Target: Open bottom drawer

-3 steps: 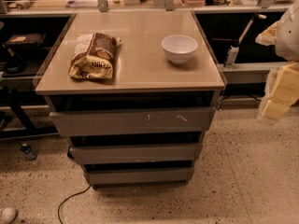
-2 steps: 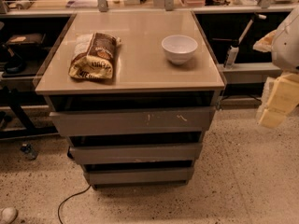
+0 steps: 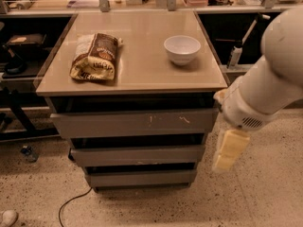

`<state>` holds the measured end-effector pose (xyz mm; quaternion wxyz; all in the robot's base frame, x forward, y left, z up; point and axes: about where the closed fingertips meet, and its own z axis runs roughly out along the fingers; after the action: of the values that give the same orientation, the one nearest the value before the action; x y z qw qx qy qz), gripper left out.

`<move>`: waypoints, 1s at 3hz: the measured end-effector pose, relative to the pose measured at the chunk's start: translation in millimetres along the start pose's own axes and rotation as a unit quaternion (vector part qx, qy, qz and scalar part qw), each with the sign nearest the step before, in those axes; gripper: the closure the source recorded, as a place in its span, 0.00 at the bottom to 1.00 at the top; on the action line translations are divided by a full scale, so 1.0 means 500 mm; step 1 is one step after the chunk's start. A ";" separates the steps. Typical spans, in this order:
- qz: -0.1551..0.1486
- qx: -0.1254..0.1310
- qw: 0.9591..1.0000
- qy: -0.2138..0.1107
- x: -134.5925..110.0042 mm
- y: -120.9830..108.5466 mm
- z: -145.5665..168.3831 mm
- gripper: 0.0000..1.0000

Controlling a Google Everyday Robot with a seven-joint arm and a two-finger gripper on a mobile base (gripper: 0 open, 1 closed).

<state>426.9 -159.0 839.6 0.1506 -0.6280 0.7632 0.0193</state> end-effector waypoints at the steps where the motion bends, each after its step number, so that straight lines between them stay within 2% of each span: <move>1: -0.002 -0.029 1.000 -0.004 -0.020 0.021 0.138 0.00; 3: -0.002 -0.028 1.000 -0.005 -0.019 0.021 0.140 0.00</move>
Offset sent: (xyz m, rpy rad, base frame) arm 0.0049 0.0225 -0.0548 0.0131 0.0445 0.0170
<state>432.7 -132.4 773.5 0.1366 -0.6331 0.7607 0.0431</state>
